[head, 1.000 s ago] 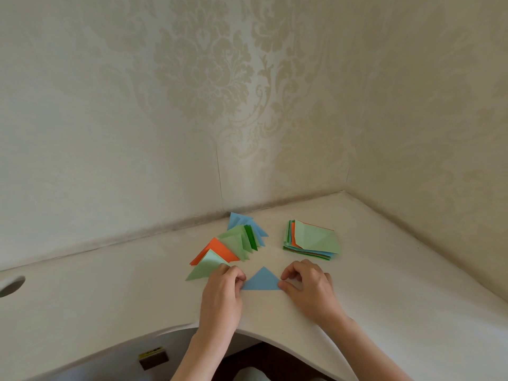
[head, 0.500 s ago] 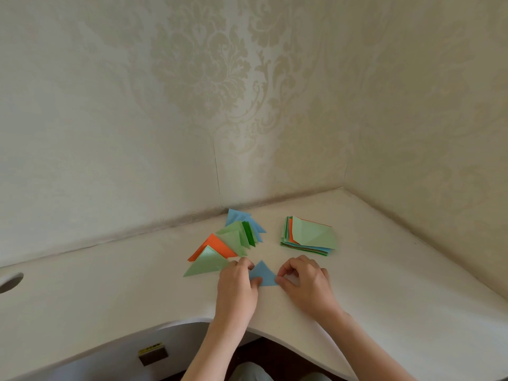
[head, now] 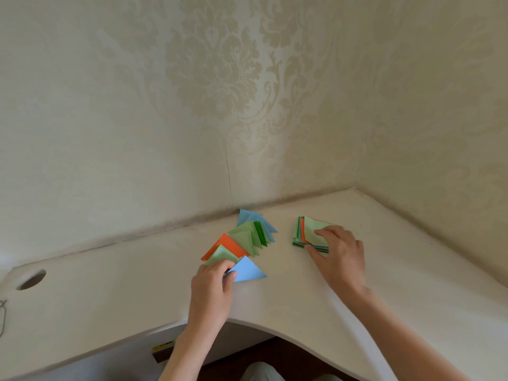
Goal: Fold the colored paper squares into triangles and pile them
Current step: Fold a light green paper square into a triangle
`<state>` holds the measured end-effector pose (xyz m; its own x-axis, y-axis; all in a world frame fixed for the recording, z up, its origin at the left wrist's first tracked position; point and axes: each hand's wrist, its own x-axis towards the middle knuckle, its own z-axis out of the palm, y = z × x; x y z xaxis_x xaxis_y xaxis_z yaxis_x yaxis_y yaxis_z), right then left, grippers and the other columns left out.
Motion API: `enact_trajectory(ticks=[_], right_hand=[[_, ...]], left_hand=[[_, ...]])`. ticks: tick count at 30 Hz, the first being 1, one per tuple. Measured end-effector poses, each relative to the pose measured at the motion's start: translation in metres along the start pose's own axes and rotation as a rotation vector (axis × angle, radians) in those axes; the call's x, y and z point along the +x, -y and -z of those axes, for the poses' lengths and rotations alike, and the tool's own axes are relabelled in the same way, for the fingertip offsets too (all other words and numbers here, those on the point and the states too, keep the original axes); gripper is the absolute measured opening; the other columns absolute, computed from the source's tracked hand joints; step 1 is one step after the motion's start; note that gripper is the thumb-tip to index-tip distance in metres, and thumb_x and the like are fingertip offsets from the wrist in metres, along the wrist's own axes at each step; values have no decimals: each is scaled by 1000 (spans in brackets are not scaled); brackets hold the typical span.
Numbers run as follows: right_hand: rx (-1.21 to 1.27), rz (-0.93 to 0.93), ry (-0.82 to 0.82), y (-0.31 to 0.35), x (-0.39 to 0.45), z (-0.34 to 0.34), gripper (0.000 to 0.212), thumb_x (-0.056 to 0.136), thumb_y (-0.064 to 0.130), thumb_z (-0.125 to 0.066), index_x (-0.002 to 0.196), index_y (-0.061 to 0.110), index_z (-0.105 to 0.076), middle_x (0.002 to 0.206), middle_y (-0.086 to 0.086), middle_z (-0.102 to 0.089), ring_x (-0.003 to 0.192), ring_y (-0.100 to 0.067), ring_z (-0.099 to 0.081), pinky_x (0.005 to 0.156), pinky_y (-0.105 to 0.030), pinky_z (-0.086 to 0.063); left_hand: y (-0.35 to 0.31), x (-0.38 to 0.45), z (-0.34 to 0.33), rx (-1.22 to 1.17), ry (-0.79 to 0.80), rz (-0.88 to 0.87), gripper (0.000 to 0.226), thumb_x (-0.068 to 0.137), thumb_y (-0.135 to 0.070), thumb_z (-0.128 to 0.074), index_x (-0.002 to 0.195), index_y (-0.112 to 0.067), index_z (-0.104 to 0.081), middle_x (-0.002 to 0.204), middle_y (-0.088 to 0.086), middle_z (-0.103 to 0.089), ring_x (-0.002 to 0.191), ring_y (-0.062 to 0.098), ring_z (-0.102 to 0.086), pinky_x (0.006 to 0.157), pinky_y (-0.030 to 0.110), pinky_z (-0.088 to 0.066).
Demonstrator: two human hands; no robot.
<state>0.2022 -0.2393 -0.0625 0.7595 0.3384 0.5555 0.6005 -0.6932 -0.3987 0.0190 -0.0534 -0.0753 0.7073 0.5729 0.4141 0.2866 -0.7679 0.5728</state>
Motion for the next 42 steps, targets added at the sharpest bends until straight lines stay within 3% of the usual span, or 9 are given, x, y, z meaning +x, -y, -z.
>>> enact_trajectory(ticks=[6,15,19,23,26,31,35,42], right_hand=[[-61,-22,120,-9,9,-8,26,87,34,-66,109,23,-72,113,2,-64,105,-23,-56,83,-36,-31],[-15,-22,-8,-8,7,-13,2,79,20,-73,79,21,-75,92,6,-71,86,-22,-61,74,-36,-34],[34,-12,-103,-9,3,-7,6,75,17,-78,74,21,-73,86,5,-71,82,-23,-61,71,-36,-37],[162,149,-329,8,-2,16,6,79,24,-73,76,19,-74,88,8,-70,82,-16,-61,72,-34,-38],[187,369,-379,27,-16,26,6,79,18,-75,75,16,-73,87,7,-70,81,-15,-62,72,-36,-41],[214,510,-204,28,-46,13,6,77,15,-75,74,18,-71,86,9,-67,80,-14,-62,69,-36,-44],[195,483,-1,17,-57,3,3,74,23,-72,74,26,-71,85,14,-64,78,-9,-61,66,-32,-43],[291,284,233,11,-55,3,10,75,38,-64,75,31,-71,83,20,-62,79,-2,-58,68,-30,-50]], left_hand=[[21,4,13,10,-42,70,16,82,-12,-71,89,-25,-64,70,-22,-53,76,17,-54,71,39,-48],[23,12,8,105,-112,89,25,73,-10,-79,90,-20,-65,85,-6,-59,77,17,-47,68,33,-41],[19,11,6,78,-117,31,25,74,1,-75,88,-17,-65,83,-7,-59,76,15,-48,65,26,-40],[12,7,2,86,-144,-40,21,78,1,-71,88,-17,-66,83,-6,-62,74,16,-52,64,34,-52],[-5,3,0,45,-166,-102,17,78,-3,-71,85,-17,-64,83,-8,-61,76,14,-54,67,29,-49],[-32,-6,-13,-113,-72,-210,21,80,-5,-70,94,-19,-62,92,-12,-55,87,7,-53,76,17,-44],[-37,-9,-28,-124,59,-299,26,81,-7,-71,99,-21,-59,101,-15,-50,102,4,-47,89,11,-36],[-35,-8,-42,-99,161,-326,4,86,-21,-68,89,-22,-69,94,-18,-58,95,5,-47,86,13,-37]])
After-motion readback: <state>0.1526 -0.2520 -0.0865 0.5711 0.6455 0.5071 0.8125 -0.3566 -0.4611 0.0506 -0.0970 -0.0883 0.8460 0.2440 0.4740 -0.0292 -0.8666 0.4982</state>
